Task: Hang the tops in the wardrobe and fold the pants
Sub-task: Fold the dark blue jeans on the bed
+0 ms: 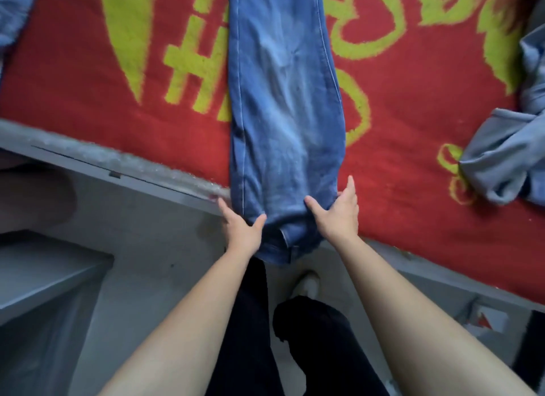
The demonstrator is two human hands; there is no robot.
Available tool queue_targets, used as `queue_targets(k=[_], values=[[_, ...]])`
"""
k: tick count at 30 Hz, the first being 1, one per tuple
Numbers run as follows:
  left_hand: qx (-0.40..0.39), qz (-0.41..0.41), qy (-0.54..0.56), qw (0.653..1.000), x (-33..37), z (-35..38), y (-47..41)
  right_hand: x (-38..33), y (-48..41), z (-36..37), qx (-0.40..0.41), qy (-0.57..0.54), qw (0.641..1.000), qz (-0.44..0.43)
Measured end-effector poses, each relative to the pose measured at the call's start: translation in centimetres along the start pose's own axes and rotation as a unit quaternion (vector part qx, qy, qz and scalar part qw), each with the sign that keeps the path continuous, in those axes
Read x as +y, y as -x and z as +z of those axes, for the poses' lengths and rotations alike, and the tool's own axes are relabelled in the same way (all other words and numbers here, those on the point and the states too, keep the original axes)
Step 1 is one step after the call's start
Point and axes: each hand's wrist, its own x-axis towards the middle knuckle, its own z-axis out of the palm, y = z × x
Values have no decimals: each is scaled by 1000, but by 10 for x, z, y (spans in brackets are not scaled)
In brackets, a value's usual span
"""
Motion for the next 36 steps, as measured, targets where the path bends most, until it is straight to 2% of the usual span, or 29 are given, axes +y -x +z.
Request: queue_targets(k=[2,5,8,10,15,18,20,22,25,30,31,33,34,36], values=[[-27,-32,19,999,-20,7,3,19,6,-3,-51,-28,998,29],[-35,-18,-18,999,-38,9,0,44,13,-11,-127,-5,991,31],[-40,-15,43,998,-41,7,-9,63,20,-13,-207,-28,977,31],[-74,-18,87,993,-45,6,-17,75,24,-3,-245,-71,966,37],[-110,14,149,983,-59,7,-17,96,34,33,-184,-176,966,47],[-134,5,178,975,-65,1,-3,100,33,35,-198,-209,955,76],[-149,-5,196,969,-69,-2,12,97,37,25,-229,-256,933,105],[-170,-24,229,958,-67,-4,29,88,49,8,-246,-356,886,166],[-254,-81,295,918,-55,-2,54,77,66,-15,-261,-469,826,174],[-305,-102,384,865,-32,3,92,68,83,-41,-299,-521,782,169],[-308,-109,400,856,-30,0,97,67,85,-45,-307,-518,780,170],[-299,-115,400,859,-30,-8,105,64,90,-53,-299,-486,803,171],[-274,-115,378,877,-33,-10,107,64,92,-56,-283,-455,828,164],[-192,-114,331,917,-38,-16,109,65,95,-60,-218,-349,902,129]])
